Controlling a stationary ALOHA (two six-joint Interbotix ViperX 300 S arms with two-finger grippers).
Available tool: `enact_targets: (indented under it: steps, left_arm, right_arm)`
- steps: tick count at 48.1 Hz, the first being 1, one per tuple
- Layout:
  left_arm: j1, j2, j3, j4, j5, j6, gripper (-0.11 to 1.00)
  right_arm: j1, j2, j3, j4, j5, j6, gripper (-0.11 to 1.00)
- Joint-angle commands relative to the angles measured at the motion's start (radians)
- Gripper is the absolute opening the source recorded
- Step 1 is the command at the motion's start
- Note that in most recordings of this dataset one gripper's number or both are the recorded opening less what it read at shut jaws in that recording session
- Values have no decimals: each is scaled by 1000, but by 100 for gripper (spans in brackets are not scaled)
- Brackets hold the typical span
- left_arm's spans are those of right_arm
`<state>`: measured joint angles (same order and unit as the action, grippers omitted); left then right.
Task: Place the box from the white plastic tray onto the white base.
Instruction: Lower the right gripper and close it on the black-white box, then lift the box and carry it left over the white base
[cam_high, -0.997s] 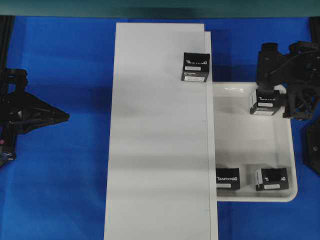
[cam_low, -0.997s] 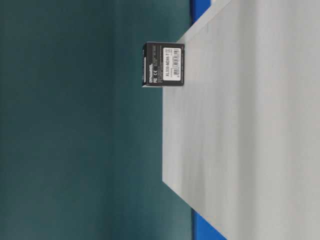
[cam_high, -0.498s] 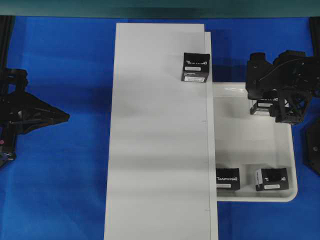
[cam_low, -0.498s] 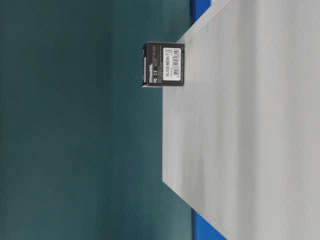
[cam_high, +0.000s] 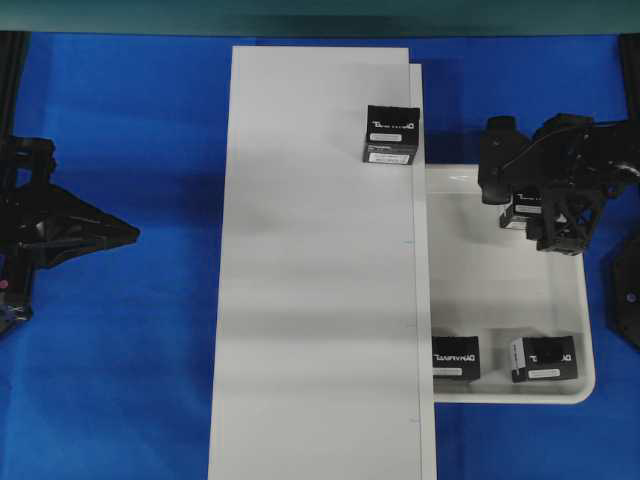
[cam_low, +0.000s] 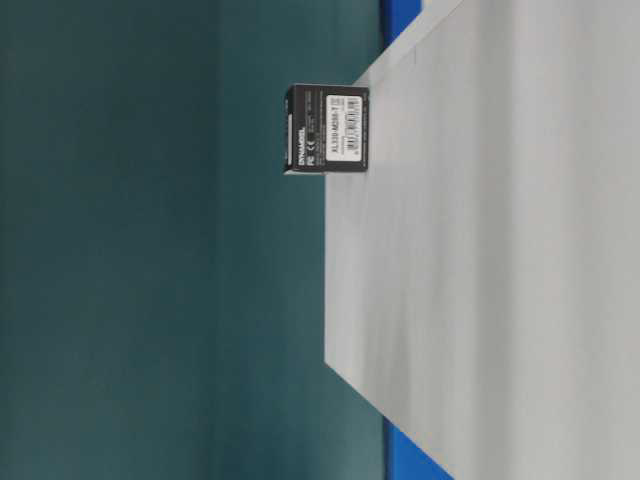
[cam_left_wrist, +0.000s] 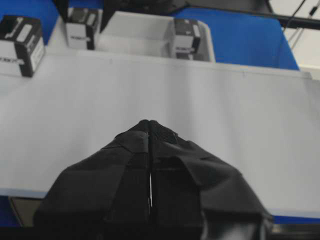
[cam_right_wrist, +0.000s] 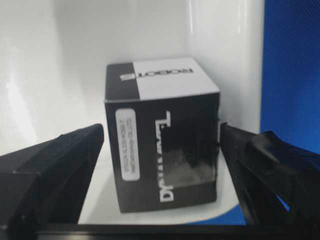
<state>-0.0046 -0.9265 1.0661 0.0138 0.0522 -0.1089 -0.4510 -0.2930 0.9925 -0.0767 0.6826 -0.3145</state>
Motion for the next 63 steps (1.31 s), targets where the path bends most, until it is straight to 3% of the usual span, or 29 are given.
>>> enact_targets:
  steps: [1, 15, 26, 32, 37, 46, 53, 63]
  left_arm:
    - [3, 6, -28, 2, -6, -2, -6]
    - [8, 6, -28, 2, -5, -2, -6]
    - [11, 6, -28, 2, -5, -2, -6]
    - [11, 6, -28, 2, -5, -2, -6]
    - [8, 6, -28, 2, -6, -5, -6]
    - [9, 6, -28, 0, -5, -14, -6]
    - [8, 6, -28, 2, -6, -14, -6]
    - [8, 6, -28, 2, -5, -14, -6]
  right_arm:
    - [2, 20, -3, 9, -15, 2, 100]
    - [5, 20, 2, 12, -8, 11, 96]
    - [15, -9, 0, 31, 3, 15, 62]
    - [15, -44, -11, 66, 40, 17, 62]
    - [17, -98, -49, 132, 135, 21, 62]
    - [40, -186, -176, 202, 367, 29, 62]
    - [74, -202, -307, 206, 491, 64, 62]
    - [144, -133, -489, 206, 577, 129, 62]
